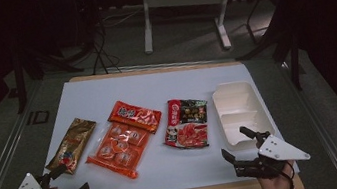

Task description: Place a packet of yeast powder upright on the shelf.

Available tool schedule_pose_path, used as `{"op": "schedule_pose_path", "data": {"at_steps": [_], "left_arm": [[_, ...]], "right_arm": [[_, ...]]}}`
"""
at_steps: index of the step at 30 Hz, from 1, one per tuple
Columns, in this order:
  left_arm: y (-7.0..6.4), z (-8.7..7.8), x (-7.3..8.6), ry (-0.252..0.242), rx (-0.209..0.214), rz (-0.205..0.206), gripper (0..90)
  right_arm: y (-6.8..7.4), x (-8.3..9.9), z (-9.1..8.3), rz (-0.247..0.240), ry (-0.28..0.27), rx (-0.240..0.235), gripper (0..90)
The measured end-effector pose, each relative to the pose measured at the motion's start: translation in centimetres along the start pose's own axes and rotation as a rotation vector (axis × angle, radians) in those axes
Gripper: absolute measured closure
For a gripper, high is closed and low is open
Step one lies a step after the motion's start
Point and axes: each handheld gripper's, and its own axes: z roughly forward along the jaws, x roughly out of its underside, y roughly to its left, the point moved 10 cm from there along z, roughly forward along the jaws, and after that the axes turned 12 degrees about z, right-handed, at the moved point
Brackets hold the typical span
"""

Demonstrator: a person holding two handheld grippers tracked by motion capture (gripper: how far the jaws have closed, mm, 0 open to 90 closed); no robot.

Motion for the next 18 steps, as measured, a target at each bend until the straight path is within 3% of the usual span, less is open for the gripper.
{"op": "schedule_pose_path", "data": {"at_steps": [8,11,18], "left_arm": [[1.0,-0.3,-2.4,0.01,-0.022,0.069,0.0],[1.8,-0.4,-2.9,0.026,-0.037,0.087,0.0],[4.6,0.1,-3.0,0.076,-0.06,0.073,2.8]], "right_arm": [[0.9,-0.3,-0.1,0.011,-0.016,-0.042,13.9],[1.1,-0.2,0.0,-0.006,0.012,-0.021,13.9],[1.6,-0.1,0.1,0.005,0.017,-0.048,13.5]]}}
